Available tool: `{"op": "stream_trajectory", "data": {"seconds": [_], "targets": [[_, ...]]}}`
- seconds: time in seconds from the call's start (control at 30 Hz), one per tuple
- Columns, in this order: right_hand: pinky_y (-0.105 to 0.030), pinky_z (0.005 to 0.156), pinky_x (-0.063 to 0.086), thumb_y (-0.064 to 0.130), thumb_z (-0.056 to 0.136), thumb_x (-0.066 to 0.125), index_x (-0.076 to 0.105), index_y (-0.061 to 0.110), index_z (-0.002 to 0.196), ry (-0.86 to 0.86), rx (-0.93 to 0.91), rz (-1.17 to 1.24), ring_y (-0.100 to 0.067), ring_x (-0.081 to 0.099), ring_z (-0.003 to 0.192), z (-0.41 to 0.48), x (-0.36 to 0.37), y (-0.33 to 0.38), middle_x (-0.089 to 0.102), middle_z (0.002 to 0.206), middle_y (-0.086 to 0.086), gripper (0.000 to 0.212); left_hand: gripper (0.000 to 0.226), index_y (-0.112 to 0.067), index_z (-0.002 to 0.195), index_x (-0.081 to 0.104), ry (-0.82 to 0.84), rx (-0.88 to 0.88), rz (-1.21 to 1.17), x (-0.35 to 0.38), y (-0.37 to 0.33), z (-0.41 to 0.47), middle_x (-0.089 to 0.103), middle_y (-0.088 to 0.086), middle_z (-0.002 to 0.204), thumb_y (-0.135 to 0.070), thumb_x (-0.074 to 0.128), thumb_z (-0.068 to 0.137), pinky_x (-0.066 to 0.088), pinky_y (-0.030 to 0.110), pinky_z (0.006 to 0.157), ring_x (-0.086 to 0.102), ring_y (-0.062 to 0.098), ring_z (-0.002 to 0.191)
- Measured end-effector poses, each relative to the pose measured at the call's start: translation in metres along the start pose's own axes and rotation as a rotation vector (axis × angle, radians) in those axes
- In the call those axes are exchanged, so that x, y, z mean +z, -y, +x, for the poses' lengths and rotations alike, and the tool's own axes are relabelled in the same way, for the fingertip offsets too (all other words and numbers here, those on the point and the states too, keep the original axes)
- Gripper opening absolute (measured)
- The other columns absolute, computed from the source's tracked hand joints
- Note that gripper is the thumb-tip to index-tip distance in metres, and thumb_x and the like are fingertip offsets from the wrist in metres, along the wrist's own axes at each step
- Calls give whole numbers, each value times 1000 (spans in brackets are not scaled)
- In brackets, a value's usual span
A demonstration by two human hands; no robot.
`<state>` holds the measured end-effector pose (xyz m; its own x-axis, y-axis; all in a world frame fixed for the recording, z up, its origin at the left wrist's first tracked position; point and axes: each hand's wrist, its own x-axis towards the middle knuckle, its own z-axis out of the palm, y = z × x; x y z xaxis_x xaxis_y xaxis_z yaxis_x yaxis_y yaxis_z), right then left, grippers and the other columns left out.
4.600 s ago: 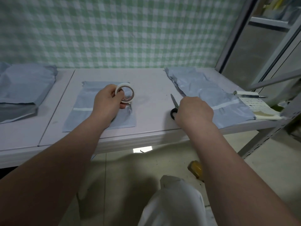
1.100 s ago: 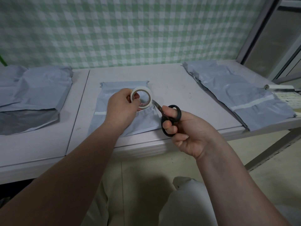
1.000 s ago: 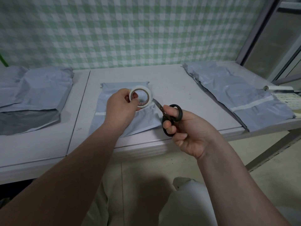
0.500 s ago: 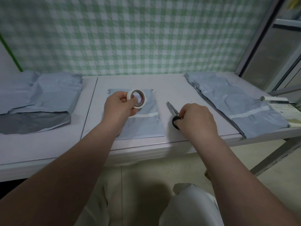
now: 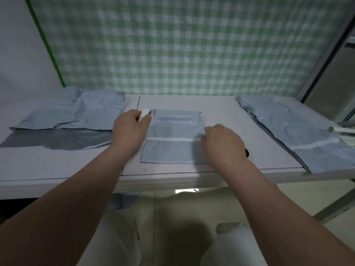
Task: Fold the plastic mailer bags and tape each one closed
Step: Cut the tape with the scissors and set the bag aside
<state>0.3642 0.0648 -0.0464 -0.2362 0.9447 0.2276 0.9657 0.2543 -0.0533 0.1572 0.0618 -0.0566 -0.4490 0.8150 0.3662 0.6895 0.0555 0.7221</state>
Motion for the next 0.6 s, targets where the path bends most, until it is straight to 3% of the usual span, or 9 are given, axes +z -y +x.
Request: {"op": "stream_trajectory", "data": {"seconds": [0.07,0.1,0.13,0.2,0.3,0.37,0.43,0.5,0.6], "targets": [[-33,97,32,16,95,38,56,10,100,9,-108,72,-26,54,104,1,16,9,57,106,-6,20,25,-13,69,62,2,60,112,-3,5,-2,53,1,60,-24,54,90,30,31,54,49,23,65],[-34,101,28,20,96,36,55,11,103,25,-137,101,-25,51,107,1,23,13,56,107,-5,23,19,-10,86,70,10,97,176,-3,11,-2,62,5,71,-21,55,90,35,31,62,55,26,74],[-35,103,25,24,97,34,54,11,108,47,-147,126,-24,48,110,1,30,17,55,110,-4,26,23,-9,103,71,22,136,248,-2,17,-2,69,11,88,-20,57,89,39,31,75,59,30,87],[-38,103,24,29,97,31,51,11,114,82,-141,138,-23,43,113,0,38,20,51,114,-3,32,31,-9,118,65,60,194,387,-3,28,-1,67,15,110,-17,56,90,36,33,92,59,33,102],[-43,103,25,33,97,26,47,13,114,114,-102,147,-22,41,112,0,45,21,45,114,-1,34,35,-11,115,67,134,222,606,-8,33,-3,66,11,101,-5,49,85,29,31,84,55,30,93],[-47,107,22,35,97,23,43,13,121,138,-76,134,-21,38,115,0,46,21,43,120,-1,39,28,-5,94,68,140,241,687,-10,32,-8,54,8,75,0,46,77,24,32,74,46,28,75],[-49,111,18,37,97,21,39,14,130,153,-62,120,-22,35,121,1,48,21,40,130,-3,44,21,1,77,63,78,279,639,-6,30,-12,48,12,69,3,44,70,26,33,68,47,30,70],[-51,112,16,38,96,19,35,14,135,168,-50,111,-25,32,127,2,50,21,37,137,-5,48,22,2,83,64,96,288,506,1,21,-17,55,17,81,3,43,74,34,34,64,55,36,78],[-52,112,15,42,96,19,29,16,140,205,-25,100,-31,25,135,3,51,21,28,147,-7,52,31,-8,120,57,356,347,364,14,0,-30,58,12,121,-16,45,94,41,35,91,52,30,113]]}}
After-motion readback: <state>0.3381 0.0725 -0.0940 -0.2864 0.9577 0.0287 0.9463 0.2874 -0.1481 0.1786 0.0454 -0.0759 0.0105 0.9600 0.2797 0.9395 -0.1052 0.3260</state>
